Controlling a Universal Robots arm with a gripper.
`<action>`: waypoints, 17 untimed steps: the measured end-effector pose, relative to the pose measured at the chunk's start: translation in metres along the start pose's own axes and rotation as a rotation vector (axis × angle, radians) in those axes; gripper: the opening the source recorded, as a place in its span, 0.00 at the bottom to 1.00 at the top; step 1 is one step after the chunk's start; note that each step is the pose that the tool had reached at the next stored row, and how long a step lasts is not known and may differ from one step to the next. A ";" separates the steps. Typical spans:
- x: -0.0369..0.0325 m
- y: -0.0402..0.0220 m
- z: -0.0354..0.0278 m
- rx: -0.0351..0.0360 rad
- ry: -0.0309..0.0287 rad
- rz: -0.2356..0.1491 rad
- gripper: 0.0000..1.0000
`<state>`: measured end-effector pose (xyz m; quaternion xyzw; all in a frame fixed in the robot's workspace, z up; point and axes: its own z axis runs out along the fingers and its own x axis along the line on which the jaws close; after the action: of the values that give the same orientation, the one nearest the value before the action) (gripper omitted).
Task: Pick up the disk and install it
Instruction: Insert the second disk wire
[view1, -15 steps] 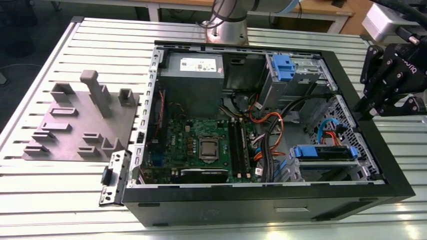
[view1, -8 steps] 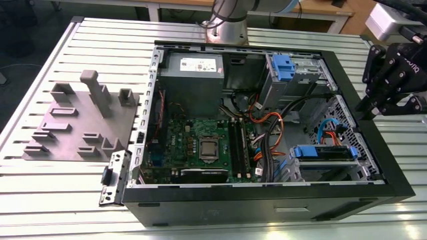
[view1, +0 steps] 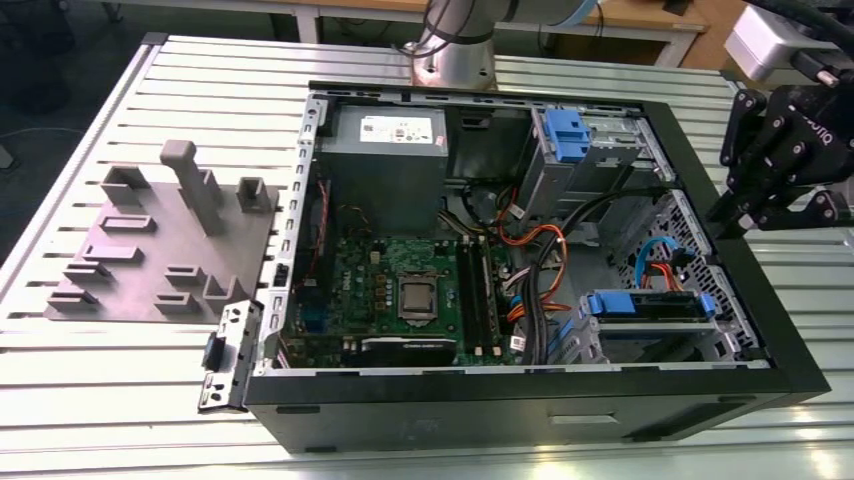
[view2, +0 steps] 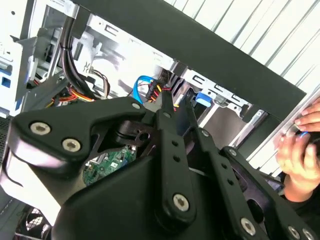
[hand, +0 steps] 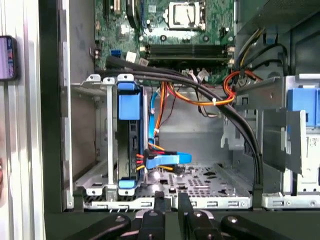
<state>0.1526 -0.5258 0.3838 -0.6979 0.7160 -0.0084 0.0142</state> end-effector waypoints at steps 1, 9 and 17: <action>0.0000 0.0000 0.0000 0.0000 0.0000 0.000 0.25; 0.0001 0.0025 -0.0001 0.0000 0.0000 0.000 0.25; 0.0002 0.0035 -0.0001 0.0000 0.0000 0.000 0.25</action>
<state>0.1491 -0.5260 0.3838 -0.6979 0.7160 -0.0084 0.0141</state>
